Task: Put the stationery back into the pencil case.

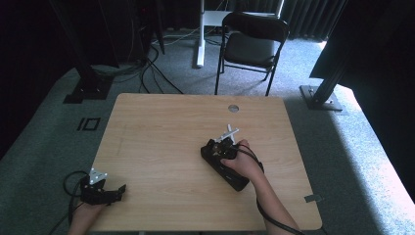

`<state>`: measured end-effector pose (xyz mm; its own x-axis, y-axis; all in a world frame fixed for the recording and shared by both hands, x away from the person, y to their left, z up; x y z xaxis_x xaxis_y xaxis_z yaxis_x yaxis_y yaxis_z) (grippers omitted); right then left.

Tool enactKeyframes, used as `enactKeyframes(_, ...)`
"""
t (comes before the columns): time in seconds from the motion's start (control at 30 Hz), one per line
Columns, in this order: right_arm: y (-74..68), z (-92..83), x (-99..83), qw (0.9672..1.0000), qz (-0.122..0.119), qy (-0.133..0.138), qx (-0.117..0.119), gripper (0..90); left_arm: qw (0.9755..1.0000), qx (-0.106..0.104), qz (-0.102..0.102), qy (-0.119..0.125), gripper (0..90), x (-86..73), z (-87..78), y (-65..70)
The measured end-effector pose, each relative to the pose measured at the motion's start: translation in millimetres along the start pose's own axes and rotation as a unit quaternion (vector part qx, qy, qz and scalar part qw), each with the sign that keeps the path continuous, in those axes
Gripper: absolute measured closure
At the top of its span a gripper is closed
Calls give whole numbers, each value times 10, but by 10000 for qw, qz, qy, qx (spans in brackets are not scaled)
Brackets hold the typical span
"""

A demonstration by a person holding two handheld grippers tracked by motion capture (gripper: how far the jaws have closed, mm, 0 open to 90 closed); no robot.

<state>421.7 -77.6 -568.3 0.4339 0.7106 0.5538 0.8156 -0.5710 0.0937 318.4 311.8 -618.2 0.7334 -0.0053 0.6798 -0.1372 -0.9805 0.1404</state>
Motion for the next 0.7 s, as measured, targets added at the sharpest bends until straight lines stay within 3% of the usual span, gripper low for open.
enactKeyframes(0.37, 22, -105, 15, 9999, 26, 134, 10, 645, 10000, 1, 2, -1, 5, 0, 0, 0)
enactKeyframes(0.7, 84, -440, 155, 9973, 47, 731, -56, 658, 10000, 0, 1, -1, 5, 0, 0, 0)
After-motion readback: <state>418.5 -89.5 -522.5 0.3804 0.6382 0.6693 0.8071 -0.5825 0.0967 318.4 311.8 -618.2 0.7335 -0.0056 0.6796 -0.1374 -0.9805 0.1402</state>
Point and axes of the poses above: each handheld gripper's, and its own axes: z roughly forward along the jaws, x roughly out of its top, y roughly to its right, the point moved 9 cm from there along z, roughly forward along the jaws, and after that the axes turned 13 degrees about -z, right-handed, at the moved point
